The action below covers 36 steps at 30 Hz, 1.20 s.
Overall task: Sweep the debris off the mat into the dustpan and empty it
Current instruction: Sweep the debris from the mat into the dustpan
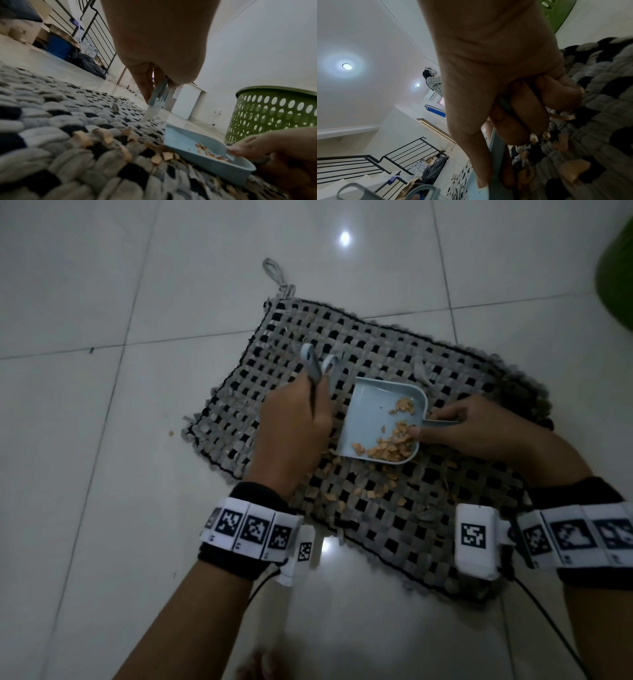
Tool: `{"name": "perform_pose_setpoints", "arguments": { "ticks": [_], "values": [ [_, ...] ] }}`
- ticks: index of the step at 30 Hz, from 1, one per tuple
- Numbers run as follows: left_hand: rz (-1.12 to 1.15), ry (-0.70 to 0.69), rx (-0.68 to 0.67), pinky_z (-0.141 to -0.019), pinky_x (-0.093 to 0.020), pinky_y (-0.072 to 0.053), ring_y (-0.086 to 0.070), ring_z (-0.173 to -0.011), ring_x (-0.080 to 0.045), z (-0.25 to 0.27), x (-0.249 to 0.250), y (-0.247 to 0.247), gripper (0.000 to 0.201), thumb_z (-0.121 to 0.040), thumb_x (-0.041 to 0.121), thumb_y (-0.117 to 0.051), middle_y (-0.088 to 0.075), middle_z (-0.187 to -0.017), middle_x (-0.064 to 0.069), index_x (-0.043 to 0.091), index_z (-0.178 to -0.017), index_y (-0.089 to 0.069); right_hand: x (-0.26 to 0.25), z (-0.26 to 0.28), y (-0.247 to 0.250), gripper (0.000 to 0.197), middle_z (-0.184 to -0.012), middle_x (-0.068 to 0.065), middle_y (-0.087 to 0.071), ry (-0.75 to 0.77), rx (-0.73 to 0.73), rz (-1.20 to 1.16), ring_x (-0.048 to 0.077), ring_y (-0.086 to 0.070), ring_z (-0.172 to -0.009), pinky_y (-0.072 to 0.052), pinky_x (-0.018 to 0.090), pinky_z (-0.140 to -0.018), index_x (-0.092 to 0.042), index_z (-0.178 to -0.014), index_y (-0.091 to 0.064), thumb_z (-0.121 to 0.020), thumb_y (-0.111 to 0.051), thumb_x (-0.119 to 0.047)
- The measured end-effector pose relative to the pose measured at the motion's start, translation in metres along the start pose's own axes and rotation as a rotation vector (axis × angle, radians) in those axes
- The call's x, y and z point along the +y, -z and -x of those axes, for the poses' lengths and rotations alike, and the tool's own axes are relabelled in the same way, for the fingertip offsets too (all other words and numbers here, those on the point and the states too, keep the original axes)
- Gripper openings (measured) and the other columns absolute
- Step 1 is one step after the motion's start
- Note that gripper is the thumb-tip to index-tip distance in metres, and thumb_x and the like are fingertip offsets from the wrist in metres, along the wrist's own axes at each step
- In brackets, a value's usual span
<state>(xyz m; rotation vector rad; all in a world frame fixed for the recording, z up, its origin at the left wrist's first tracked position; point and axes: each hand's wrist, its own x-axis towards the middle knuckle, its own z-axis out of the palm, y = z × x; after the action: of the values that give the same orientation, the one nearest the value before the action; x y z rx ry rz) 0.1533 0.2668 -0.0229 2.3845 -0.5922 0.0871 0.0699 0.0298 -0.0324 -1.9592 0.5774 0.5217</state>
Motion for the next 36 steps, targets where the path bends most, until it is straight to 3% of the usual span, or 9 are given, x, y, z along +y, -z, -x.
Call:
{"name": "perform_pose_setpoints", "arguments": {
  "ticks": [7,13,18,21,24,26,29,32,36],
  "values": [
    [-0.067,-0.09,-0.115,-0.043,-0.017,-0.021,-0.034,-0.042,-0.002,0.012,0.017,-0.021,0.026,-0.107,0.024,-0.047,-0.041,-0.055,0.013,0.004,-0.105,-0.065,-0.003,0.002,-0.002,0.016,-0.086,-0.016,-0.073,-0.012,0.008,-0.004,0.002,-0.065,-0.08,-0.047,0.02,-0.064,-0.03,-0.086,-0.079,-0.081,-0.078,-0.046],
    [0.133,0.017,-0.049,-0.041,-0.017,-0.026,-0.039,-0.046,-0.014,-0.004,0.02,-0.002,0.038,-0.105,0.031,-0.05,-0.049,-0.054,0.001,0.007,-0.077,-0.059,0.001,0.019,0.012,0.023,-0.088,-0.014,-0.077,0.007,0.047,-0.03,0.006,-0.069,-0.084,-0.052,0.024,-0.07,-0.029,-0.09,-0.081,-0.078,-0.078,-0.048],
    [0.2,0.072,-0.055,-0.058,-0.03,-0.051,-0.061,-0.066,-0.017,-0.028,0.018,0.011,0.025,-0.104,0.033,-0.049,-0.07,-0.082,-0.009,0.016,-0.104,-0.068,0.01,0.044,0.051,0.031,-0.041,-0.009,-0.047,-0.079,0.022,0.002,0.007,-0.04,-0.034,-0.03,0.017,-0.038,-0.029,-0.086,-0.08,-0.074,-0.073,-0.057],
    [0.193,0.081,-0.079,-0.079,-0.048,-0.056,-0.067,-0.088,-0.025,-0.037,0.021,0.004,0.024,-0.104,0.034,-0.05,-0.073,-0.096,-0.01,0.018,-0.109,-0.068,0.014,0.057,0.061,0.04,-0.043,-0.004,-0.036,-0.079,0.005,-0.004,0.01,-0.029,-0.036,-0.024,0.021,-0.041,-0.028,-0.09,-0.08,-0.072,-0.069,-0.062],
    [0.173,0.076,-0.105,-0.076,-0.036,-0.056,-0.065,-0.087,-0.016,-0.049,0.028,-0.006,0.03,-0.104,0.031,-0.05,-0.072,-0.098,-0.001,0.013,-0.119,-0.069,0.014,0.07,0.049,0.034,-0.037,-0.011,-0.048,-0.069,-0.017,0.021,0.004,-0.04,-0.03,-0.03,0.02,-0.038,-0.028,-0.095,-0.076,-0.084,-0.063,-0.057],
    [0.125,0.026,-0.13,-0.074,-0.027,-0.053,-0.063,-0.087,-0.012,-0.057,0.033,-0.011,0.031,-0.103,0.029,-0.05,-0.07,-0.1,0.002,0.014,-0.123,-0.069,0.016,0.078,0.033,0.03,-0.047,-0.019,-0.06,-0.062,-0.007,0.039,-0.004,-0.054,-0.039,-0.037,0.014,-0.04,-0.027,-0.096,-0.073,-0.091,-0.06,-0.053],
    [0.044,-0.079,-0.209,-0.082,-0.034,-0.055,-0.066,-0.095,-0.017,-0.065,0.034,-0.017,0.032,-0.103,0.028,-0.052,-0.072,-0.108,-0.004,0.016,-0.129,-0.067,0.024,0.084,0.004,0.034,-0.082,-0.005,-0.072,-0.033,0.052,0.062,0.009,-0.067,-0.071,-0.052,0.031,-0.063,-0.022,-0.096,-0.072,-0.093,-0.057,-0.053],
    [0.013,-0.143,-0.281,-0.082,-0.039,-0.057,-0.067,-0.094,-0.021,-0.065,0.03,-0.02,0.031,-0.102,0.03,-0.053,-0.073,-0.108,-0.006,0.017,-0.126,-0.068,0.026,0.09,-0.032,0.026,-0.076,-0.008,-0.069,-0.014,0.132,0.001,0.007,-0.065,-0.063,-0.047,0.028,-0.058,-0.031,-0.087,-0.067,-0.095,-0.055,-0.053],
    [-0.027,-0.2,-0.448,-0.083,-0.022,-0.051,-0.065,-0.1,-0.015,-0.055,0.026,-0.019,0.03,-0.103,0.023,-0.055,-0.072,-0.116,-0.004,0.022,-0.131,-0.066,0.033,0.097,-0.082,0.027,-0.072,-0.01,-0.069,-0.051,0.23,-0.055,0.002,-0.063,-0.057,-0.049,0.023,-0.051,-0.031,-0.089,-0.065,-0.095,-0.053,-0.054]
  ]
}}
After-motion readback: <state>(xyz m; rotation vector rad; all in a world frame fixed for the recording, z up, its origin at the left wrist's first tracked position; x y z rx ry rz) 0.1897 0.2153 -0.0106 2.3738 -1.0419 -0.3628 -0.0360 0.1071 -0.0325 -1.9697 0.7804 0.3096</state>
